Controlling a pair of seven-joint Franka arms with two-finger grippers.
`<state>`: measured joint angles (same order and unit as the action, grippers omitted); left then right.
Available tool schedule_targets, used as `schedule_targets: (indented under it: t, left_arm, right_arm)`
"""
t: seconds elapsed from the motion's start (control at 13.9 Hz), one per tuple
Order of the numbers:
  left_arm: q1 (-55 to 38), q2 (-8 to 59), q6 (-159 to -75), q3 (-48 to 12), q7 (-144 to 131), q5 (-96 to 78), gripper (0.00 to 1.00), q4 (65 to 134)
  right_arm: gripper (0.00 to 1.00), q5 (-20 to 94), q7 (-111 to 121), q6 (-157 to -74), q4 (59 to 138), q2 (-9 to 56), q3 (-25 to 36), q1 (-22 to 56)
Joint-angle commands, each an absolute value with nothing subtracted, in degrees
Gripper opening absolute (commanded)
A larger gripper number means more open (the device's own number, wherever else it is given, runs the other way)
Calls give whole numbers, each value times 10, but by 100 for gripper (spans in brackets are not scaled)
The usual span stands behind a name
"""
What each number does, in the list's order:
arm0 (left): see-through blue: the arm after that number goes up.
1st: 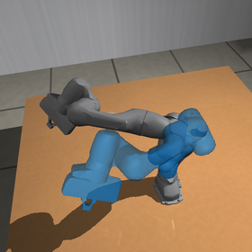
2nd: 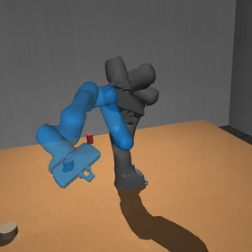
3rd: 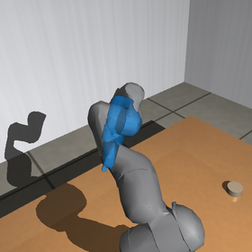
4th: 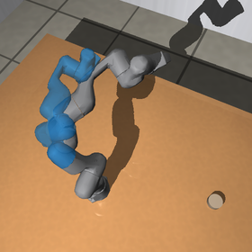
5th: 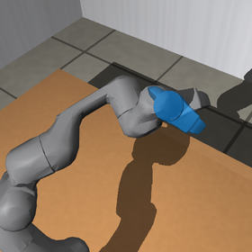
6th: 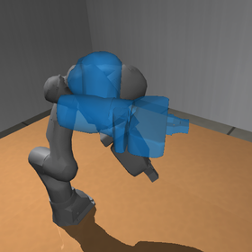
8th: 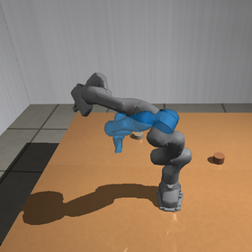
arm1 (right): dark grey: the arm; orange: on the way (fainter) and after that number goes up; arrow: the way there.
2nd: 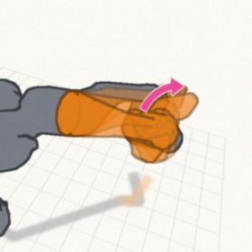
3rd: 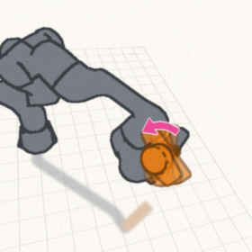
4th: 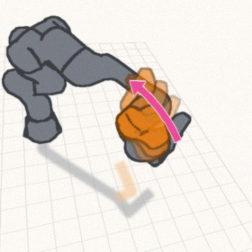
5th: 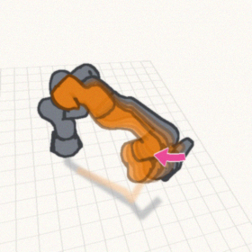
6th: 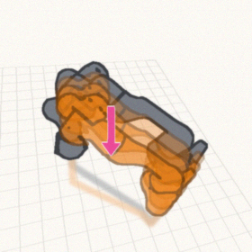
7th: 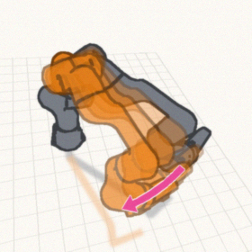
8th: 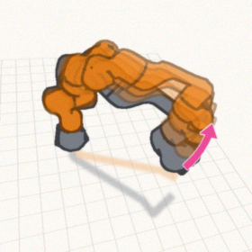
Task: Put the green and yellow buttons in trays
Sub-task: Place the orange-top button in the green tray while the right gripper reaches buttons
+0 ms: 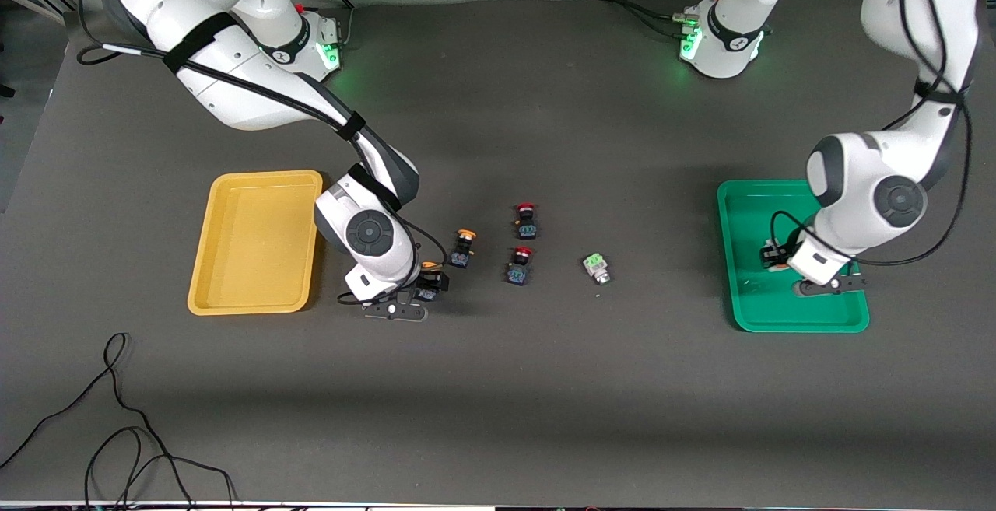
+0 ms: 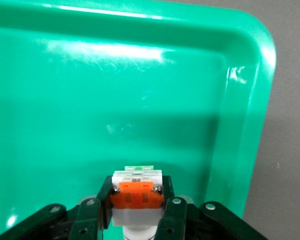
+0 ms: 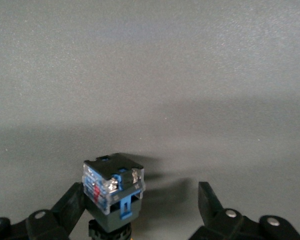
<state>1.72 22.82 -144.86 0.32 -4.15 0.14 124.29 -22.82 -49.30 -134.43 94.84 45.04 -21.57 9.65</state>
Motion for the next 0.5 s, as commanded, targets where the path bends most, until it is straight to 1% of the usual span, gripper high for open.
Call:
schedule_targets:
  t: [0.0,0.07,0.14,0.22,0.29,0.43]
  left_arm:
    - [23,216,-1442,-1,-21,10,100,1241]
    - [24,213,-1441,-1,-19,10,100,1240]
    - [24,206,-1437,-1,-21,10,100,1233]
    - [24,196,-1414,-1,-20,10,100,1223]
    - [24,187,-1369,-1,-19,10,100,1198]
    - [22,174,-1258,-3,-20,9,100,1130]
  right_arm:
    - [68,-250,-506,-1352,931,467,-203,104]
    - [13,-257,-505,-1359,931,467,-202,104]
    - [0,-269,-506,-1361,931,467,-202,104]
    - [0,-268,-509,-1361,929,467,-202,104]
    - [0,-267,-505,-1361,926,464,-202,103]
    - [0,-261,-504,-1356,912,459,-195,101]
